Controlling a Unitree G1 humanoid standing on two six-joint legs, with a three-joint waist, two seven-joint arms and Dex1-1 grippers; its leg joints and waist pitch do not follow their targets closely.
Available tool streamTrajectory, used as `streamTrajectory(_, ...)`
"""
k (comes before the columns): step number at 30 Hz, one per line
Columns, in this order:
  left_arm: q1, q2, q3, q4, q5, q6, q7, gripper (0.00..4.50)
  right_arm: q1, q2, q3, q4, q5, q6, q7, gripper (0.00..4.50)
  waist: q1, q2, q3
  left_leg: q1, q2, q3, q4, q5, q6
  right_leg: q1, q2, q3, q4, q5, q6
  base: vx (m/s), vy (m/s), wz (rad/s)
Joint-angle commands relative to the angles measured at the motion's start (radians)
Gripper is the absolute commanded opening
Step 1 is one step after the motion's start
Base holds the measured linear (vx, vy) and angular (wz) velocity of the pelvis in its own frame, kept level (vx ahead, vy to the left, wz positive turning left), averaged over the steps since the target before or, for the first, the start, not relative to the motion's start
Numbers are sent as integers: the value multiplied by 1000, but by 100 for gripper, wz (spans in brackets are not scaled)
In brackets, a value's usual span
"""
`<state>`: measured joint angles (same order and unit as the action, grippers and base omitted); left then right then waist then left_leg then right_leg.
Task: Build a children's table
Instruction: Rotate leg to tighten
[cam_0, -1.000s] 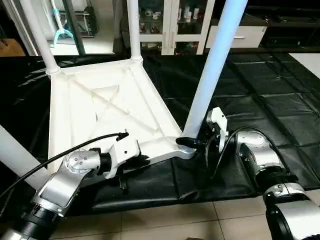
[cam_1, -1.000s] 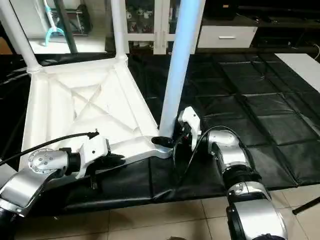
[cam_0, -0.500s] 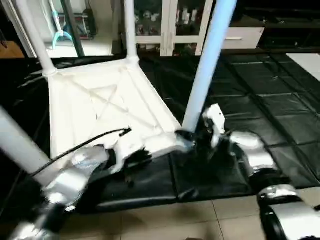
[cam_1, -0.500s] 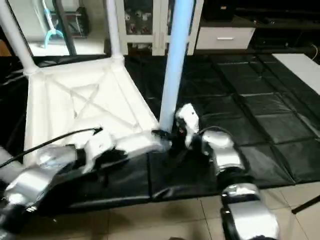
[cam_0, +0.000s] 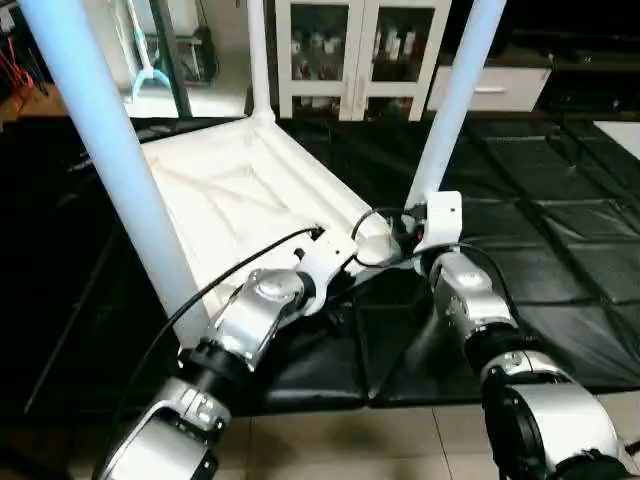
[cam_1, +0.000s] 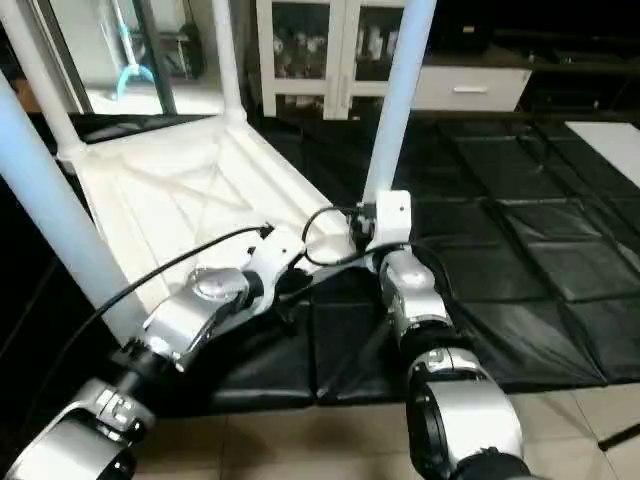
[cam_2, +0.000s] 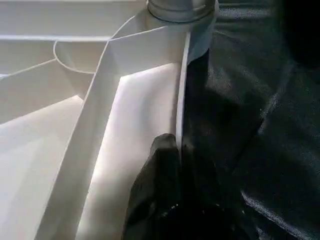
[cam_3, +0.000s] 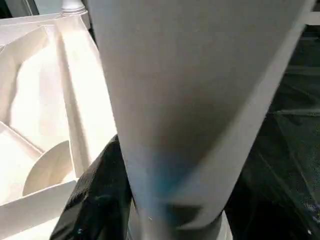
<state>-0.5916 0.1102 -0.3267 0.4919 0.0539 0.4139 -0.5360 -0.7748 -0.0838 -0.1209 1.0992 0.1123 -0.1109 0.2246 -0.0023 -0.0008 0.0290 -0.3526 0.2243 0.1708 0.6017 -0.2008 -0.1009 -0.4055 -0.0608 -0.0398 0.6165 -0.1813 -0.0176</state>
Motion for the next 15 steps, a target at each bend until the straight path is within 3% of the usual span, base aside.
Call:
streamTrajectory(1, 18, 59, 20, 0, 47, -51, 35, 0, 44, 92, 72, -7, 12, -24, 264, 250, -4, 0, -53, -6, -7, 8, -68, -243, 40, 44, -49, 24, -85, -230, -189, 0, 0, 0)
streamTrajectory(4, 79, 123, 4, -74, 19, -107, -86, 0, 38, 35, 70, -30, 16, -62, 349, 267, -13, 2, -55, -16, -4, 5, -69, -218, 57, 52, -50, 22, -78, -173, -212, 0, 0, 0)
streamTrajectory(5, 131, 175, -2, -153, -15, -162, -189, 0, 36, -6, 60, -59, 50, -72, 441, 276, -26, 3, -58, -21, -3, 2, -69, -197, 71, 59, -51, 22, -71, -137, -232, 0, 0, 0)
streamTrajectory(8, 172, 212, -5, -216, -45, -201, -262, 0, 39, -35, 64, -82, 61, -81, 500, 300, -35, 10, -65, -15, 4, 6, -61, -125, 105, 54, -48, 23, -56, 0, -287, 0, 0, 0)
streamTrajectory(10, 269, 312, -7, -363, -118, -194, -406, 0, 62, -112, 87, -143, 75, -78, 666, 300, -33, 9, -68, -19, 5, 6, -57, -74, 128, 59, -48, 23, -44, 85, -312, 0, 0, 0)
streamTrajectory(11, 291, 343, -7, -387, -128, -189, -431, 0, 69, -135, 85, -163, 89, -68, 727, 300, -31, 11, -64, -14, 6, 10, -57, -84, 149, 54, -45, 23, -45, 107, -319, 0, 0, 0)
streamTrajectory(15, 328, 393, 7, -403, -140, -207, -461, 0, 85, -178, 68, -178, 112, -60, 876, 300, -28, 12, -60, -9, 8, 12, -58, -91, 155, 50, -46, 24, -46, 85, -325, 0, 0, 0)
